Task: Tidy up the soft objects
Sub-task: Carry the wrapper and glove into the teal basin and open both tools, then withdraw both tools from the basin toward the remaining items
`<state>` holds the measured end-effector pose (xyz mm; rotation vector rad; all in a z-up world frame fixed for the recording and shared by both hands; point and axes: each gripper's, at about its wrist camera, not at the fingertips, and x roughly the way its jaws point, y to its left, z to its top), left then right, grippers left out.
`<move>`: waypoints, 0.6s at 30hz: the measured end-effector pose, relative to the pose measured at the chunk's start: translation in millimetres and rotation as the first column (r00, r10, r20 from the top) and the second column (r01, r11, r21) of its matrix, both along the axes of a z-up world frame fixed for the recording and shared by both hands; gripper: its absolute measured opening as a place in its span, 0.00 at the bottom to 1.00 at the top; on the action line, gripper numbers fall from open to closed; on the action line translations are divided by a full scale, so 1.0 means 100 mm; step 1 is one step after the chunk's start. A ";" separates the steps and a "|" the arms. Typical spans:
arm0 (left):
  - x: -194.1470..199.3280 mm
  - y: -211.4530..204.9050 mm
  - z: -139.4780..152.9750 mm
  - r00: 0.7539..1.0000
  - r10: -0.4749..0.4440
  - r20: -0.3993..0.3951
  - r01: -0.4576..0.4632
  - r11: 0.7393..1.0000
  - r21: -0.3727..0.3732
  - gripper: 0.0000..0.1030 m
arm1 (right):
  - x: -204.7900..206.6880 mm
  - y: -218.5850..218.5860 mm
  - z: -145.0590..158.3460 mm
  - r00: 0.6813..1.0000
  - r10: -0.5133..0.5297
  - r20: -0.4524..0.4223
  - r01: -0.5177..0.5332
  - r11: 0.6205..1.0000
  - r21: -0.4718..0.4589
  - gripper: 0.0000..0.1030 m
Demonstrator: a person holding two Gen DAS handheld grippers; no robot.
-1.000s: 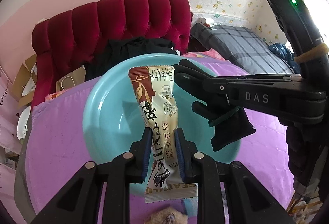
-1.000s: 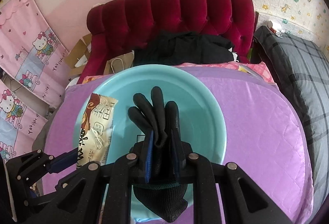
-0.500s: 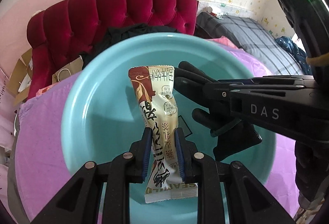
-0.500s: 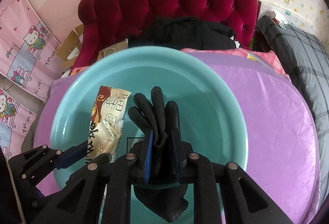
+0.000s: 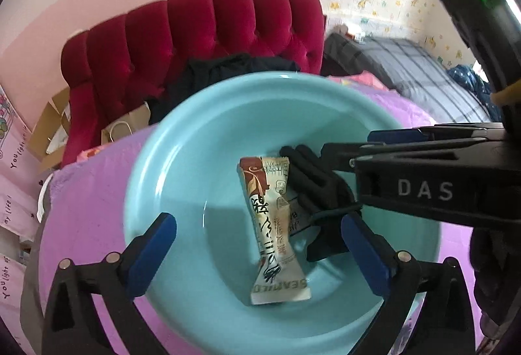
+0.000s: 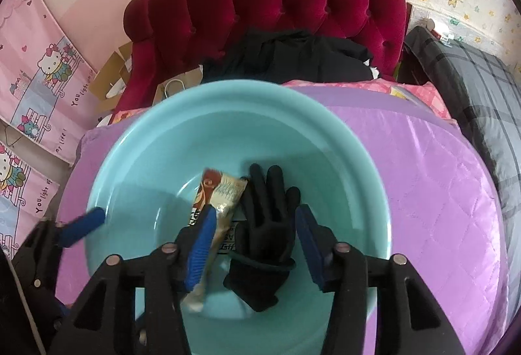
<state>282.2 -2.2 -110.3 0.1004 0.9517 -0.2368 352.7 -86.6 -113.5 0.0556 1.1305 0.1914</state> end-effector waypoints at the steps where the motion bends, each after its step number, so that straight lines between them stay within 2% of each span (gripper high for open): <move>1: -0.02 0.00 0.02 1.000 0.005 0.006 -0.005 1.000 0.005 1.00 | 0.00 0.01 0.03 1.000 -0.002 0.006 0.002 1.000 -0.010 0.60; 3: -0.07 0.02 0.06 1.000 0.011 0.012 -0.011 1.000 0.007 1.00 | -0.05 0.02 0.09 1.000 0.001 0.020 0.000 1.000 -0.022 0.82; 6: -0.17 0.05 0.11 1.000 0.029 0.000 -0.029 1.000 0.012 1.00 | -0.13 0.02 0.18 0.999 -0.002 0.040 0.003 1.000 -0.024 0.99; 8: -0.25 0.06 0.16 0.999 0.040 0.011 -0.040 0.999 0.019 1.00 | -0.20 0.00 0.25 0.999 -0.006 0.044 0.007 1.000 -0.008 1.00; 13: -0.45 0.10 0.28 0.999 0.043 0.021 -0.044 0.999 0.029 1.00 | -0.43 -0.01 0.43 0.997 0.007 0.071 -0.002 0.998 -0.066 1.00; 15: -0.57 0.11 0.36 0.999 0.035 0.024 -0.035 0.999 0.018 1.00 | -0.53 -0.04 0.48 0.998 0.007 0.068 -0.002 0.998 -0.069 1.00; 18: -0.74 0.12 0.47 0.998 0.031 0.053 -0.033 0.999 0.040 1.00 | -0.70 -0.07 0.55 0.998 0.013 0.068 -0.008 0.997 -0.073 1.00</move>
